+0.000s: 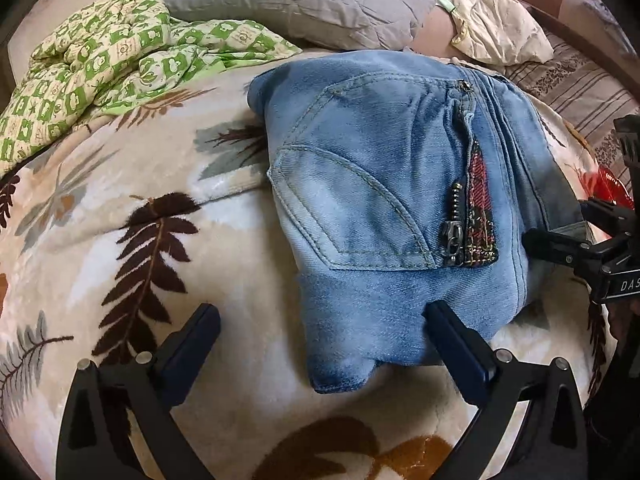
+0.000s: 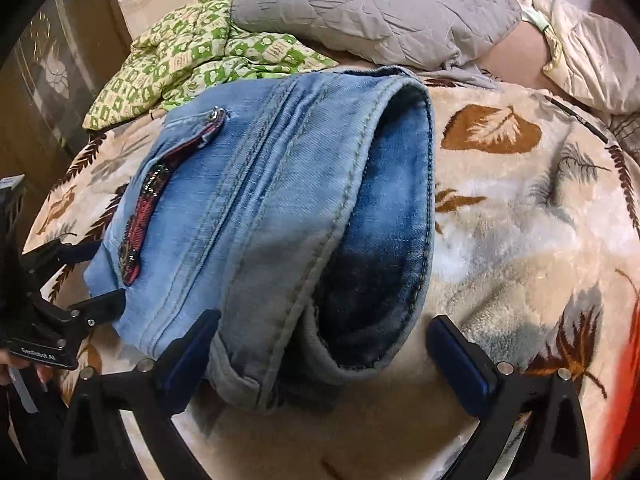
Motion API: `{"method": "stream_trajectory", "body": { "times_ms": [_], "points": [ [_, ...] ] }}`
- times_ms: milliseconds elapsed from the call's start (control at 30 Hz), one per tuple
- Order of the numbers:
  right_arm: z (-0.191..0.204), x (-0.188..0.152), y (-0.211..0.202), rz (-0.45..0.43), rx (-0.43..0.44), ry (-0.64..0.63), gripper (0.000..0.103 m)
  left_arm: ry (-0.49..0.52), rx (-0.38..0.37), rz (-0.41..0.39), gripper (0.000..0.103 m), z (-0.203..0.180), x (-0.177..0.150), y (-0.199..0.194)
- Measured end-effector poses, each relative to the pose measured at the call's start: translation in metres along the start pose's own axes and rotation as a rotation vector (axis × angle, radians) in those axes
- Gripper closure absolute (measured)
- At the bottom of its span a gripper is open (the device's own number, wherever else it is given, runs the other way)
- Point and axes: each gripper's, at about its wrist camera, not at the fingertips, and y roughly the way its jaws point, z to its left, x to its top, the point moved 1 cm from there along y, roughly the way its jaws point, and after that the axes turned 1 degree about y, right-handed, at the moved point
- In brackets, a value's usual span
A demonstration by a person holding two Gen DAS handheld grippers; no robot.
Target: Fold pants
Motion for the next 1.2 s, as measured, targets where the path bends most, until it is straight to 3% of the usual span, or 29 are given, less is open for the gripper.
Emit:
{"method": "stream_trajectory", "body": {
  "times_ms": [533, 733, 833, 933, 1067, 1200],
  "points": [
    [0.009, -0.009, 0.003, -0.047, -0.06, -0.004, 0.0, -0.009, 0.074, -0.02, 0.0, -0.014, -0.014, -0.012],
    [0.006, -0.006, -0.001, -0.02, -0.044, 0.068, 0.0, -0.073, 0.075, -0.033, 0.0, -0.009, -0.018, -0.026],
    [0.006, -0.002, -0.025, -0.025, -0.054, 0.101, 0.0, -0.119, 0.086, -0.033, 0.0, -0.006, -0.015, -0.048],
    [0.018, 0.007, -0.071, -0.119, -0.119, 0.06, 0.0, -0.083, 0.191, -0.148, 0.0, -0.024, -0.006, -0.097],
    [0.041, 0.021, -0.16, -0.319, -0.264, -0.003, 0.0, -0.073, 0.194, -0.325, 0.0, -0.046, 0.006, -0.172],
    [0.054, 0.026, -0.247, -0.499, -0.295, 0.005, 0.0, -0.063, 0.213, -0.501, 0.0, -0.062, 0.007, -0.245]
  ]
}}
